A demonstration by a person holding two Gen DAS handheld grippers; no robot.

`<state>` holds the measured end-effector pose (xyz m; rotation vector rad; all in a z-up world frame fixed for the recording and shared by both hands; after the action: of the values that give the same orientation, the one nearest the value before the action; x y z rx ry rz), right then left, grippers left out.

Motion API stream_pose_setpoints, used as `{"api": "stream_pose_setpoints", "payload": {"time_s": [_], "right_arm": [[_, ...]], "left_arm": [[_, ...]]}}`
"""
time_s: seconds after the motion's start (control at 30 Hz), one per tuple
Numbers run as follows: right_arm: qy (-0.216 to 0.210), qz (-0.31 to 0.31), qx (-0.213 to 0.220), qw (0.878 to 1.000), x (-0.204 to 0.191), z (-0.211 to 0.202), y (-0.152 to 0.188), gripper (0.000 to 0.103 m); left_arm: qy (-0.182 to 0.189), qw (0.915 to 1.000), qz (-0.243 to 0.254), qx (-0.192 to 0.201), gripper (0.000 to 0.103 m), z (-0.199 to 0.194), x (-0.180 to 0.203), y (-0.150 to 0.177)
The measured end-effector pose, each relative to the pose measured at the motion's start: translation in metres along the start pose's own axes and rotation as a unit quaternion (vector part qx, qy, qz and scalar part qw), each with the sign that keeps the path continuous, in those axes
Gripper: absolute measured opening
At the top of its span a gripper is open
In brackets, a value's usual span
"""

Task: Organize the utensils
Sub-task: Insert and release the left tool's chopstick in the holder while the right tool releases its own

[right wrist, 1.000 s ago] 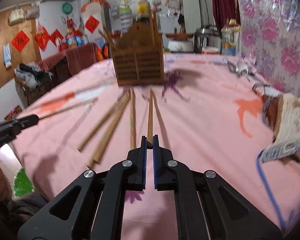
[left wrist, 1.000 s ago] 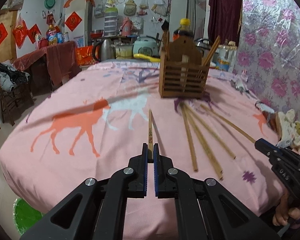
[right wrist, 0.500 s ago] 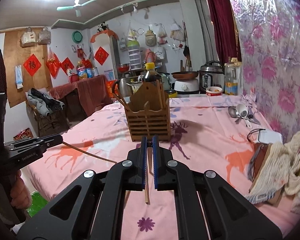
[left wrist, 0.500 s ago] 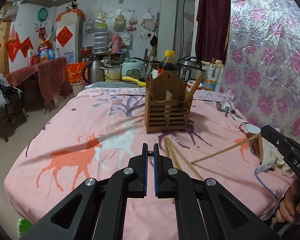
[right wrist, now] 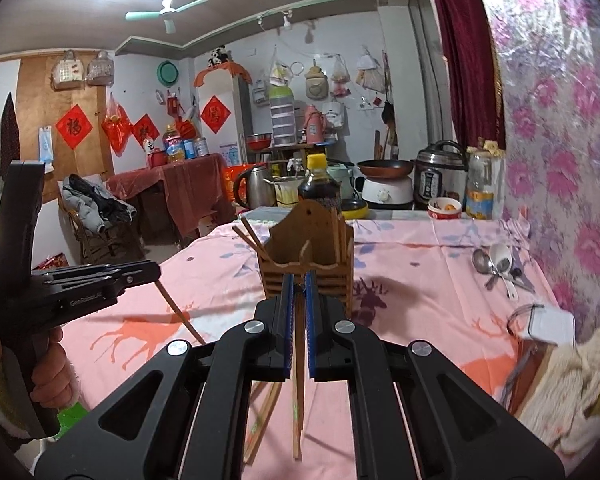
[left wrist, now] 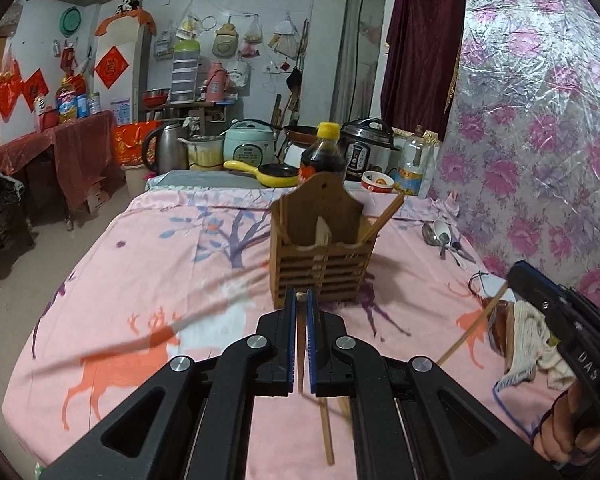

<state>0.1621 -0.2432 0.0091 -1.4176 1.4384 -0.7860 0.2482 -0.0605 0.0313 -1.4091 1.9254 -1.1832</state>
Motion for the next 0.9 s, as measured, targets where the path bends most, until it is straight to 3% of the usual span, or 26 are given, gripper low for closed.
{"api": "stream_pose_setpoints", "payload": {"time_s": [0.17,0.47,0.67,0.8,0.83,0.87,0.9], "right_arm": [[0.001,-0.021,0.015,1.000,-0.009,0.022,-0.031,0.006],[0.022,-0.021,0.102,0.994,-0.009,0.066,-0.128,0.006],[0.050,-0.022,0.112,0.992,0.000,0.108,-0.137,0.006],[0.050,-0.028,0.067,0.996,0.007,0.144,-0.117,0.007],[0.056,-0.027,0.062,0.996,0.010,0.146,-0.113,0.009],[0.060,-0.022,0.059,0.996,0.014,0.146,-0.110,0.014],[0.056,-0.018,0.057,0.997,0.016,0.146,-0.109,0.017]], "left_arm": [[0.003,0.9995,0.019,0.023,0.006,0.009,0.012,-0.046],[-0.017,0.9930,0.013,0.116,0.006,0.025,0.021,-0.152],[-0.037,0.9937,-0.005,0.106,0.006,0.075,0.009,-0.158],[-0.045,0.9962,-0.008,0.074,0.006,0.104,-0.004,-0.136],[-0.056,0.9963,-0.007,0.065,0.014,0.109,-0.008,-0.129],[-0.060,0.9965,-0.006,0.057,0.033,0.112,-0.012,-0.124],[-0.063,0.9964,-0.007,0.057,0.044,0.111,-0.015,-0.122]]}}
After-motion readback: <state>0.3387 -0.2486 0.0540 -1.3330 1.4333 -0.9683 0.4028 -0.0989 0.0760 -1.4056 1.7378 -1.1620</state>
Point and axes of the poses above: each gripper's, at about its wrist camera, not at the fingertips, and z roughly the way its jaws point, x to its right, y to its underside, the point moved 5 cm from there along z, roughly the way its jaws point
